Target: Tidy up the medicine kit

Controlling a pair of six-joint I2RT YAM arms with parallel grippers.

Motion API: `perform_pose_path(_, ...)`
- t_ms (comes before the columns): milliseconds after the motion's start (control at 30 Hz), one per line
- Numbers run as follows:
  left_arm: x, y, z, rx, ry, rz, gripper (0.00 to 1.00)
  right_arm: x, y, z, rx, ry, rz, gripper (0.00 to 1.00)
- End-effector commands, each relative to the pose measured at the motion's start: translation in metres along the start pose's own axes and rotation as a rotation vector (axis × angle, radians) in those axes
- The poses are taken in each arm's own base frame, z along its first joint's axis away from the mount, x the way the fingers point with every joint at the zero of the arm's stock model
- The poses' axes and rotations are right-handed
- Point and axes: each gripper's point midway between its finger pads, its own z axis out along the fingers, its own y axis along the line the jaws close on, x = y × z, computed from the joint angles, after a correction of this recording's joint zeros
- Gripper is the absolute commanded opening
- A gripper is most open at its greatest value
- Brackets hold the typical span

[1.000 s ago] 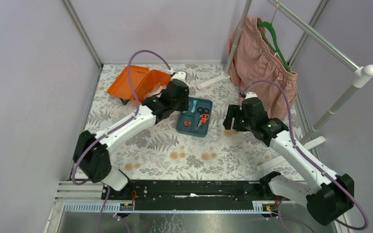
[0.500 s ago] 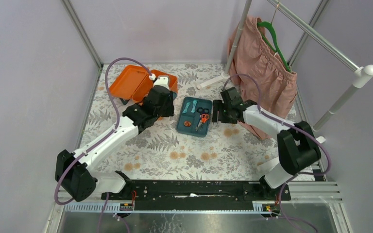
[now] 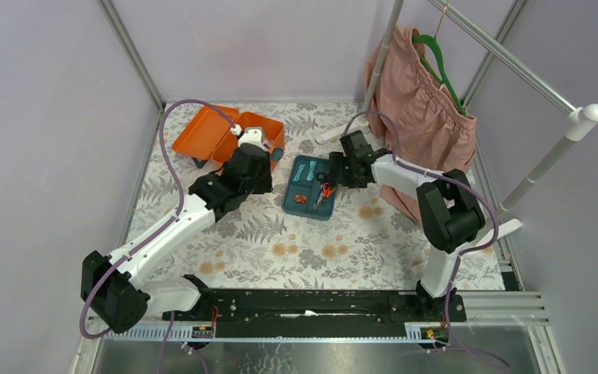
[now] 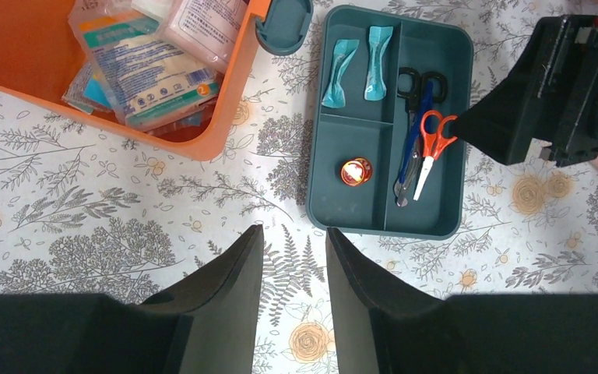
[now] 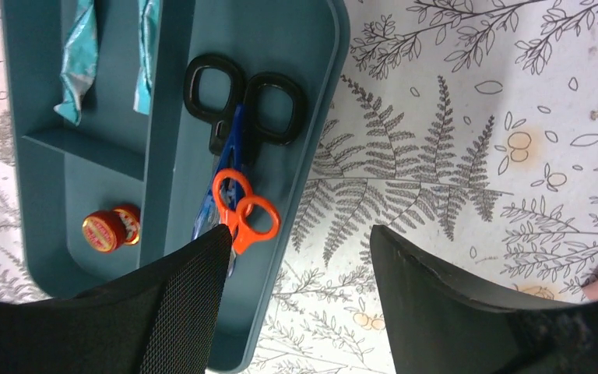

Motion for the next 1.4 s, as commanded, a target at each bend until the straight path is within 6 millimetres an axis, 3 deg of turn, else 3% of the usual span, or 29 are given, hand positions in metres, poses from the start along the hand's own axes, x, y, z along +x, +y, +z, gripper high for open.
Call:
perform_pose_path(0,0.001,0.010,-0.003,-0.033,-0.009,-0.010,0.43,-0.015,0.003,0.009,0.045,-0.033,-0.054,0.73)
perform_pose_path(300,0.001,0.011,-0.003,-0.038,-0.006,-0.013,0.43,-0.015,-0.002,0.021,0.122,-0.020,-0.101,0.73)
perform_pose_path(533,0.004,0.015,-0.002,-0.047,-0.001,-0.015,0.43,-0.011,0.013,0.026,0.065,-0.003,-0.120,0.73)
perform_pose_path(800,-0.006,0.020,-0.007,-0.059,-0.023,-0.023,0.44,-0.032,0.022,-0.019,0.010,-0.154,-0.088,0.74)
perform_pose_path(933,-0.004,0.019,-0.004,-0.055,-0.011,-0.006,0.45,-0.032,0.017,-0.038,0.012,-0.201,-0.078,0.76)
perform_pose_path(1033,-0.001,0.015,-0.001,-0.036,0.009,0.007,0.45,-0.028,0.011,-0.042,0.037,-0.193,-0.074,0.76)
perform_pose_path(1233,0.012,-0.007,0.008,0.061,0.057,-0.007,0.45,-0.022,0.005,-0.063,0.028,-0.241,-0.040,0.77)
perform_pose_path(1367,0.028,-0.041,0.016,0.128,0.094,0.020,0.45,-0.015,-0.017,-0.082,0.086,-0.282,-0.007,0.78)
